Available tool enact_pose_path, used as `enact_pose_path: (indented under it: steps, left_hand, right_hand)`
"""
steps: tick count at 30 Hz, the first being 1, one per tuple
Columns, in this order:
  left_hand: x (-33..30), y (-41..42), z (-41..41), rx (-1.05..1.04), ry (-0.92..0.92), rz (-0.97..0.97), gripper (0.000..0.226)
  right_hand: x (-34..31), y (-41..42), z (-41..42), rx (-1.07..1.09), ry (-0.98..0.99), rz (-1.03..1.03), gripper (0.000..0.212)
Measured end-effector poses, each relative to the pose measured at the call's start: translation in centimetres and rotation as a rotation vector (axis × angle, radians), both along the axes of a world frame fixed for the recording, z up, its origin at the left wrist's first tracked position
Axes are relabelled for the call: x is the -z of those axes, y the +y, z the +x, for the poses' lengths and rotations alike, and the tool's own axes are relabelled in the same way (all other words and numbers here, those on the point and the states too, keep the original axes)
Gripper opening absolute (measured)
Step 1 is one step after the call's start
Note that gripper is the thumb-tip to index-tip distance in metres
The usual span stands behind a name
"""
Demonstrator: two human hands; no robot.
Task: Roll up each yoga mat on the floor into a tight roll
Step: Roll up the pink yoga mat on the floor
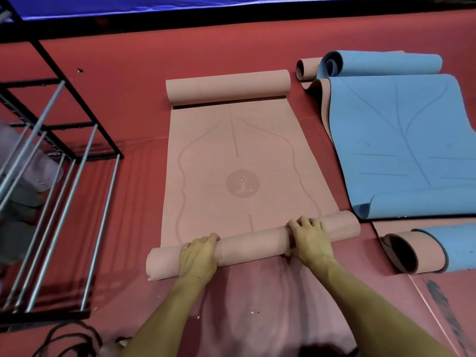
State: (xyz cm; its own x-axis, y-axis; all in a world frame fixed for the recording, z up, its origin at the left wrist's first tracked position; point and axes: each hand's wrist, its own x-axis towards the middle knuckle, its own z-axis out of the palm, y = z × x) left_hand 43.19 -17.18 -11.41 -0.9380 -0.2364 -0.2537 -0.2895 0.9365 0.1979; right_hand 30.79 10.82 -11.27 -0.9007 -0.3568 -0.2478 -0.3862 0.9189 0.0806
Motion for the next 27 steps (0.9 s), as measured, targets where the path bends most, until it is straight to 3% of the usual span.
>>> enact_pose_path:
  steps: [5,10,12,16,19,21,27]
  left_hand:
    - [1.3,0.0,1.2,0.007,0.047,0.053,0.061]
    - [1.2,-0.9,1.3,0.006,-0.094,0.011,0.089]
    - [1.0,-1.2,0.9,-0.001,-0.107,0.031,0.087]
    - [0.6,-1.8,0.2,0.018,-0.088,0.046,0.072]
    - [-0.1,-2.5,-0.7,0.065,-0.11,0.048,0.054]
    - [-0.8,-2.9,-1.0,0.091,-0.195,0.093,0.053]
    - [-2.5,-2.6,-0.3,0.13,-0.343,0.296,0.057]
  right_hand:
    - [-0.3,-0.1,-1.3,-0.022,-0.023,0.006,0.066]
    - [-0.1,-0.5,-1.7,-0.063,-0.042,0.042,0.056]
    - [-0.1,-0.6,-1.7,-0.065,-0.044,0.055,0.057]
    - [0.2,-0.4,-1.5,-0.072,-0.056,0.069,0.084]
    - [0.0,-0.5,-1.2,-0.092,0.003,0.123,0.062]
    - [-0.7,-0.5,-0.9,-0.102,-0.015,0.147,0.05]
    - [-1.7,0.2,0.1,-0.084,-0.111,0.151,0.056]
